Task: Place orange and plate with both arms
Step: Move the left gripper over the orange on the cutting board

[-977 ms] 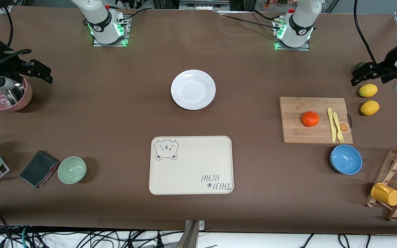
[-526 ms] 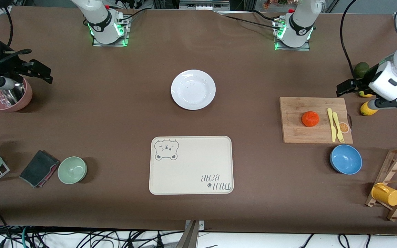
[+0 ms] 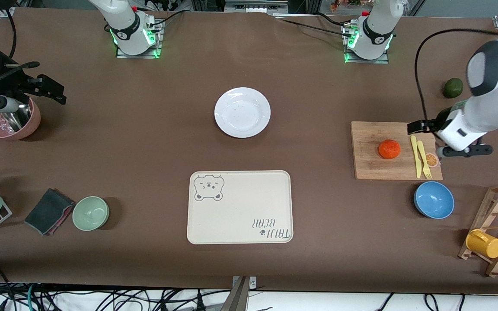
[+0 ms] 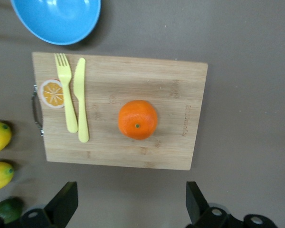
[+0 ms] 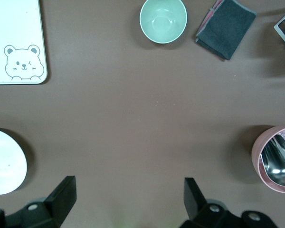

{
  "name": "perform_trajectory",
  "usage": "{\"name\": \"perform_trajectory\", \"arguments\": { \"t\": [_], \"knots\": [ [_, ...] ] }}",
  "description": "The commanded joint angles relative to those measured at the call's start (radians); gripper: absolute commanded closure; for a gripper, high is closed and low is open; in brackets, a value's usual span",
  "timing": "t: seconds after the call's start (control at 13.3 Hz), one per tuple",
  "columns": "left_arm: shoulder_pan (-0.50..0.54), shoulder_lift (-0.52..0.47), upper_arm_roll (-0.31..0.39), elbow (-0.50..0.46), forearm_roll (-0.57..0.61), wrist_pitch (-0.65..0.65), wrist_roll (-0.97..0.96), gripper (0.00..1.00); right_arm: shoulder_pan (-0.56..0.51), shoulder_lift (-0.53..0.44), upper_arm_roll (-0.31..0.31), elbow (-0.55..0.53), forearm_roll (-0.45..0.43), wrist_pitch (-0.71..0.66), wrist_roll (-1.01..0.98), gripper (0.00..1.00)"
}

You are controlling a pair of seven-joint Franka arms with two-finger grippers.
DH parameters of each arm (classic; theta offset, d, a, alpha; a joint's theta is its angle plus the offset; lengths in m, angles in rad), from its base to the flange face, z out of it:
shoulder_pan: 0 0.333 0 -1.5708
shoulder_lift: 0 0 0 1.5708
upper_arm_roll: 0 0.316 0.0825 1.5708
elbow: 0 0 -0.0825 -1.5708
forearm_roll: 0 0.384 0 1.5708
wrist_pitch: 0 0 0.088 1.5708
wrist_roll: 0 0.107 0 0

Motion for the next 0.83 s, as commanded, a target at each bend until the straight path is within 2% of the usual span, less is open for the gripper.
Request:
{"name": "perform_trajectory", "arguments": {
  "t": [0.0,0.53,0.75],
  "knots": [
    [-0.005,0.01,0.003,-0.09,0.001,0.124,0.021,0.0,0.006,0.004,-0.006,0.014,-0.007,-0.015,-0.004,0.0],
    [-0.005,0.107,0.021,-0.255,-0.001,0.476,0.027,0.0,0.006,0.004,-0.006,0.014,-0.007,-0.015,-0.004,0.0],
    [-0.005,0.136,0.021,-0.285,-0.002,0.532,0.026,0.0,0.006,0.004,-0.006,0.014,-0.006,-0.015,-0.004,0.0]
  ]
}}
